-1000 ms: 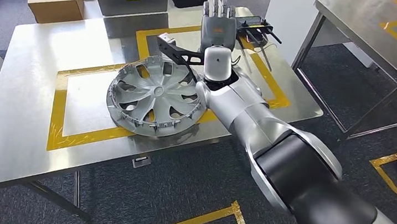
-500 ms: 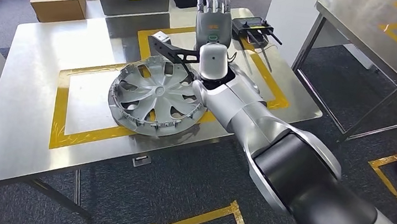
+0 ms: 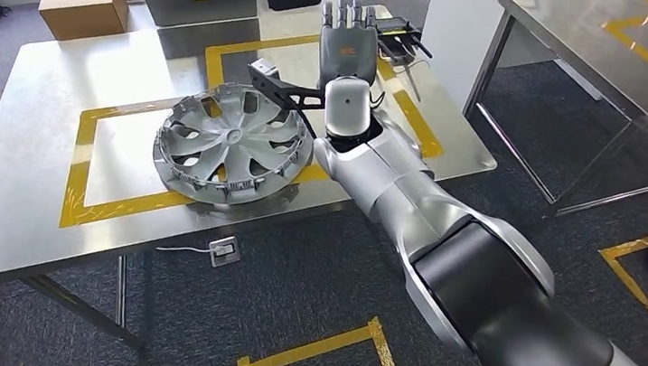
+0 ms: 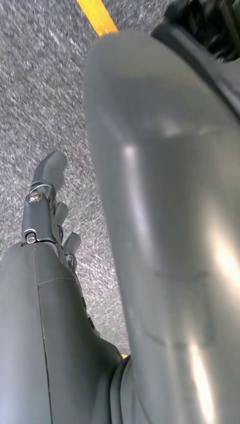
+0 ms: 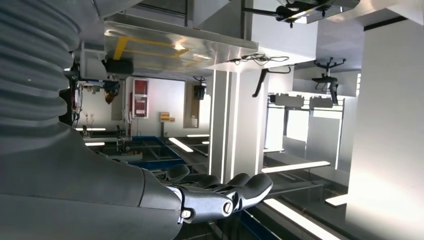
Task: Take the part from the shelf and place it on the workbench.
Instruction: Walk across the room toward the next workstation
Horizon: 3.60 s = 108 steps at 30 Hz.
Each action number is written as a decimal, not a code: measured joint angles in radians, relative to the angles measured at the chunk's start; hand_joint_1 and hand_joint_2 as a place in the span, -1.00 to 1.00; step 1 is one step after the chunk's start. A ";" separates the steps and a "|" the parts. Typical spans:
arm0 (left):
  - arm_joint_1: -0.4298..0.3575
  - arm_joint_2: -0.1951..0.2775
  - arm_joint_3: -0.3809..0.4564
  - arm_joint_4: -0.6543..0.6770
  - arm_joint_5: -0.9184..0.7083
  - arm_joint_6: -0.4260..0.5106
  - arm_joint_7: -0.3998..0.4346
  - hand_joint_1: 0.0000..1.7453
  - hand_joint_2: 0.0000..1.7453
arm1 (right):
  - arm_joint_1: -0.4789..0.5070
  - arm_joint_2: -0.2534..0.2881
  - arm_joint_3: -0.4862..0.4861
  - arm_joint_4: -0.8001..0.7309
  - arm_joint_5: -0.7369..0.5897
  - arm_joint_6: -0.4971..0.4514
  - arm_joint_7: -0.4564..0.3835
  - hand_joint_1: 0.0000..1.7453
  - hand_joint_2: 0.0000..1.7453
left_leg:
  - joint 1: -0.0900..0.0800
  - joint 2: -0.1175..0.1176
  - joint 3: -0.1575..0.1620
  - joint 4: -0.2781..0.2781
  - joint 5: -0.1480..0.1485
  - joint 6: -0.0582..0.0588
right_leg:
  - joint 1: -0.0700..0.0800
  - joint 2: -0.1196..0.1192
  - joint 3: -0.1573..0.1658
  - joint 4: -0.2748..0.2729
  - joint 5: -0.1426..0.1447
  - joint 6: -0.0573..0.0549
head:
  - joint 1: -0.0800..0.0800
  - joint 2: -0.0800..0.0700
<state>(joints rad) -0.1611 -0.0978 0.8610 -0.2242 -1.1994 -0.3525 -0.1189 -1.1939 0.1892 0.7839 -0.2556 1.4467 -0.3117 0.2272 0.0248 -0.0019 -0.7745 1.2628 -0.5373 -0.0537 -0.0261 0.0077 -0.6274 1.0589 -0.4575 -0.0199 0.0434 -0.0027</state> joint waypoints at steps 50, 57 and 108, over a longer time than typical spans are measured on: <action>0.029 0.000 0.000 -0.001 0.043 0.000 0.022 -1.00 -1.00 | 0.363 -0.031 -0.079 0.025 -0.087 0.068 -0.033 -1.00 1.00 | -0.028 -0.002 0.104 -0.212 0.124 0.076 | 0.030 -0.010 -0.025 0.175 -0.061 0.025 | 0.004 0.000; -0.015 -0.083 0.002 -0.001 0.062 0.003 0.104 -1.00 -1.00 | 0.467 -0.025 -0.094 0.027 -0.105 0.074 -0.025 -1.00 1.00 | -0.030 -0.007 0.087 -0.226 0.155 0.044 | 0.040 -0.019 0.096 -0.052 -0.045 -0.019 | 0.006 0.000; -0.062 -0.146 0.003 0.005 0.108 -0.024 0.136 -1.00 -1.00 | 0.945 -0.120 -0.373 0.057 -0.347 0.026 0.037 -1.00 1.00 | -0.021 -0.005 0.188 -0.234 0.076 0.083 | 0.015 -0.014 -0.109 0.246 -0.129 0.056 | 0.005 0.000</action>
<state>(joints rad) -0.2231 -0.2443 0.8637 -0.2190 -1.0915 -0.3761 0.0170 -0.2485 0.0695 0.4108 -0.1982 1.0994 -0.2861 0.2644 0.0040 -0.0065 -0.5865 1.0287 -0.4612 0.0295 -0.0109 -0.0059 -0.7365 1.3048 -0.5862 0.0360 0.0484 -0.0027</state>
